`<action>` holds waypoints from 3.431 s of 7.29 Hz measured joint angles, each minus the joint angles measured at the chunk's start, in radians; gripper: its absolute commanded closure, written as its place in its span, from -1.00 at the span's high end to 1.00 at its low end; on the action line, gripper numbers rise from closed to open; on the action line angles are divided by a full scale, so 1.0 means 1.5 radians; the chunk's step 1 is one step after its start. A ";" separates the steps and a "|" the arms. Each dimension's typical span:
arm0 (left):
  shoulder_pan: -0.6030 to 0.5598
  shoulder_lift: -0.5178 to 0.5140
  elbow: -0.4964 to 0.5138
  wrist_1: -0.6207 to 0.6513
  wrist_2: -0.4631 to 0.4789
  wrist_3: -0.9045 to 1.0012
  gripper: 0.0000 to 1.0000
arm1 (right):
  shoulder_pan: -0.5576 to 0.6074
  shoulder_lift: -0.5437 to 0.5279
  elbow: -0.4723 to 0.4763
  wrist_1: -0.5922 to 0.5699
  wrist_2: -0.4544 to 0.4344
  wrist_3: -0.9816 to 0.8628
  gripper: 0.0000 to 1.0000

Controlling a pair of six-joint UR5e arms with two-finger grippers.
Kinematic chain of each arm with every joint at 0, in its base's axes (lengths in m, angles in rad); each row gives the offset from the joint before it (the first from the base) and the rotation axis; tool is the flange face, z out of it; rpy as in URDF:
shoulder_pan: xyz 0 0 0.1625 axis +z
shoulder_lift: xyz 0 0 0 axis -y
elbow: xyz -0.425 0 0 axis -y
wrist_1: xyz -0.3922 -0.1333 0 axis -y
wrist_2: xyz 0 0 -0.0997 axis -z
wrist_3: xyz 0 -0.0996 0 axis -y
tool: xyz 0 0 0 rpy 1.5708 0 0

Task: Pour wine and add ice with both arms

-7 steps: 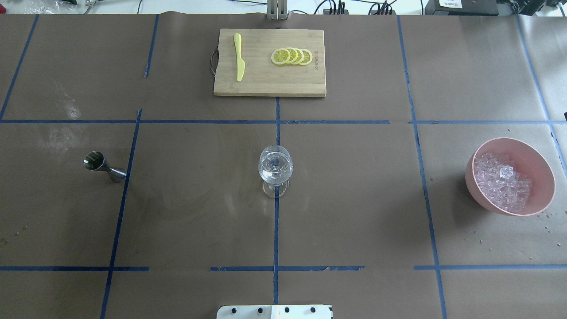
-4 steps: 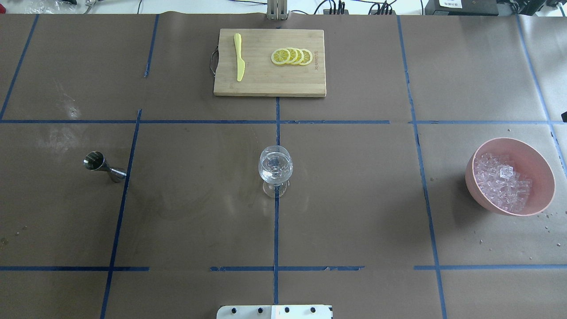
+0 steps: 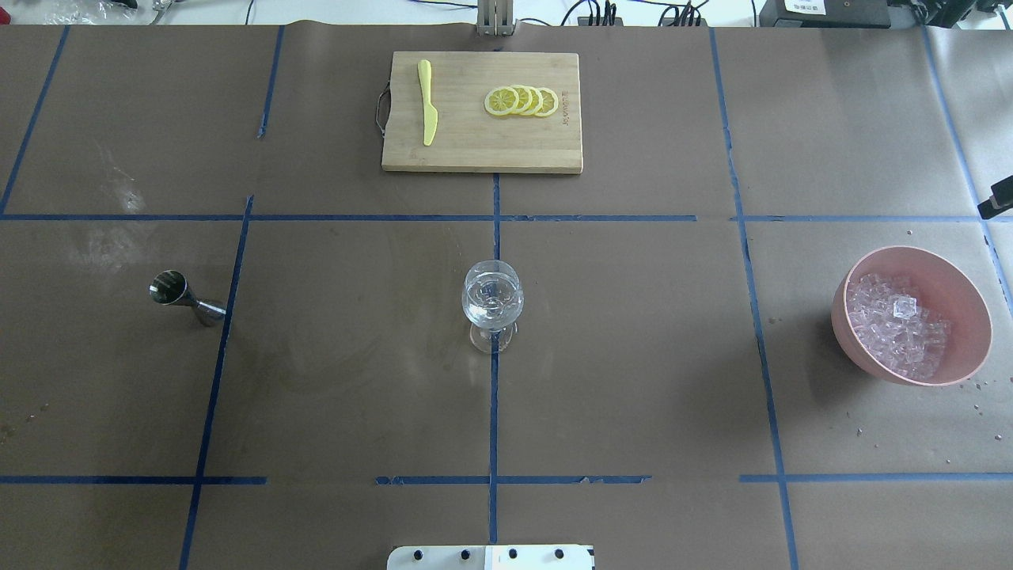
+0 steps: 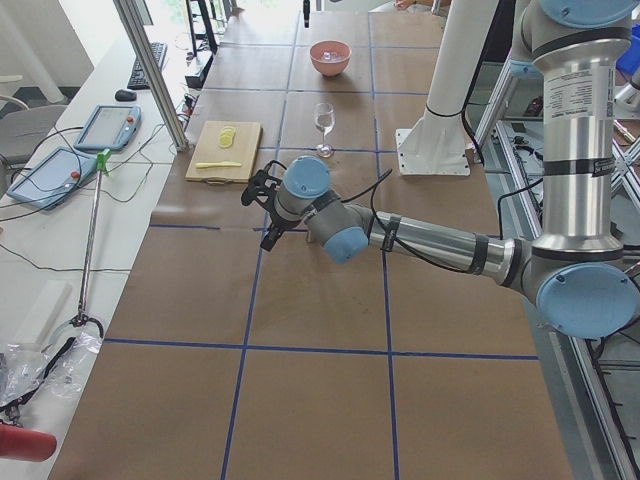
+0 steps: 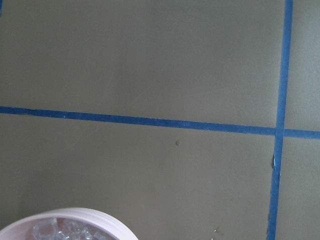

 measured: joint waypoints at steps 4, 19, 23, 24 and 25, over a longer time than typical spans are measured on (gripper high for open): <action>0.286 0.093 -0.009 -0.293 0.336 -0.272 1.00 | -0.009 0.003 -0.002 0.015 -0.001 0.001 1.00; 0.790 -0.012 0.195 -0.419 1.254 -0.319 0.88 | -0.009 0.001 0.001 0.016 -0.001 -0.001 1.00; 0.718 -0.029 0.236 -0.417 1.255 -0.308 0.91 | -0.009 0.001 0.002 0.016 -0.001 -0.003 1.00; 0.707 -0.043 0.248 -0.416 1.255 -0.301 0.92 | -0.009 0.001 0.002 0.016 -0.001 -0.004 1.00; 0.700 -0.058 0.257 -0.415 1.255 -0.287 0.93 | -0.009 0.001 0.001 0.016 -0.001 -0.005 1.00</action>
